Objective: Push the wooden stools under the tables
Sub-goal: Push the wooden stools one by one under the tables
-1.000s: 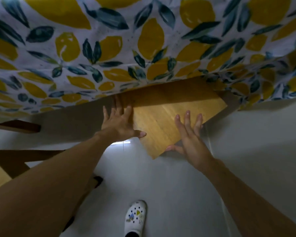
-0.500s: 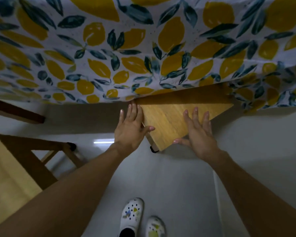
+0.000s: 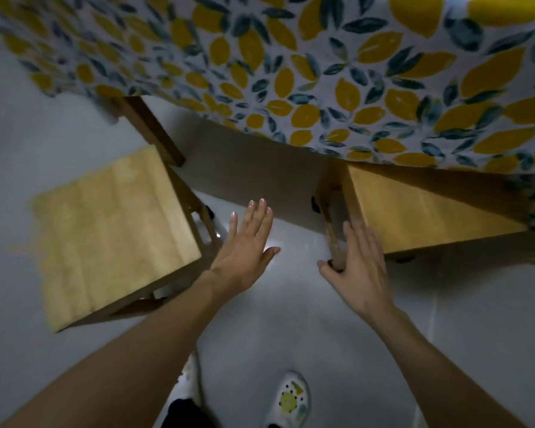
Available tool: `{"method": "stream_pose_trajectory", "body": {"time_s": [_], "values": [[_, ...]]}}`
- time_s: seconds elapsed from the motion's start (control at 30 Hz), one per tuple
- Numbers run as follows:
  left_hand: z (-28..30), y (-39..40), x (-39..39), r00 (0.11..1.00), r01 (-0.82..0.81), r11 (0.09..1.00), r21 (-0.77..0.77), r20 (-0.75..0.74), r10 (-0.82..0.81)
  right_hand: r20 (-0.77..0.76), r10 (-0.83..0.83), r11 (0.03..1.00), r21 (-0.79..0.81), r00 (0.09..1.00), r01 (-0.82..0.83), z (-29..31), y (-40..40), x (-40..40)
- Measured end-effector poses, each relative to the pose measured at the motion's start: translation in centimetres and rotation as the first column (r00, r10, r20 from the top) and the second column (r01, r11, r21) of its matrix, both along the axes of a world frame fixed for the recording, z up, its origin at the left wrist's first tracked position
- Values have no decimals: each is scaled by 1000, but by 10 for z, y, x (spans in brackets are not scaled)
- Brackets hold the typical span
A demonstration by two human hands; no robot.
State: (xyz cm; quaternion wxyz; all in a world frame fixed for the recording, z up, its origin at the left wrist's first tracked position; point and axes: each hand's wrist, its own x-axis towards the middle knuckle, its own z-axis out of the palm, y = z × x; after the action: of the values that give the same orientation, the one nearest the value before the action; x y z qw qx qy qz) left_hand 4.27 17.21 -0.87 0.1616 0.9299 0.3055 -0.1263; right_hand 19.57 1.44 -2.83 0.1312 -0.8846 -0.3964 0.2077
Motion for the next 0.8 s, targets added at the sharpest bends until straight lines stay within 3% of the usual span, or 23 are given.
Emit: {"method": "stream_pose_trajectory", "body": {"time_s": [0.13, 0.23, 0.37, 0.47, 0.6, 0.7, 0.8], "values": [[6, 26, -94, 994, -96, 990, 103, -48, 101, -104, 74, 997, 17, 992, -72, -1, 25, -73], [2, 45, -168, 967, -253, 962, 99, 0, 254, -145, 181, 983, 8, 973, -182, -5, 46, -132], [-8, 65, -255, 907, -421, 905, 56, 42, 419, -143, 323, 946, 38, 935, -321, -12, 81, -210], [-17, 84, -313, 882, -471, 881, 36, 41, 470, -61, 365, 931, 35, 929, -364, -18, 112, -266], [-29, 112, -374, 889, -457, 887, -62, -38, 455, 5, 313, 950, 0, 950, -313, -27, 150, -335], [-34, 136, -402, 933, -357, 920, -163, -93, 346, 25, 195, 980, -37, 980, -194, -33, 175, -372], [-34, 153, -409, 967, -243, 957, -161, -122, 225, 91, 117, 988, -112, 989, -107, -39, 195, -388]]}}
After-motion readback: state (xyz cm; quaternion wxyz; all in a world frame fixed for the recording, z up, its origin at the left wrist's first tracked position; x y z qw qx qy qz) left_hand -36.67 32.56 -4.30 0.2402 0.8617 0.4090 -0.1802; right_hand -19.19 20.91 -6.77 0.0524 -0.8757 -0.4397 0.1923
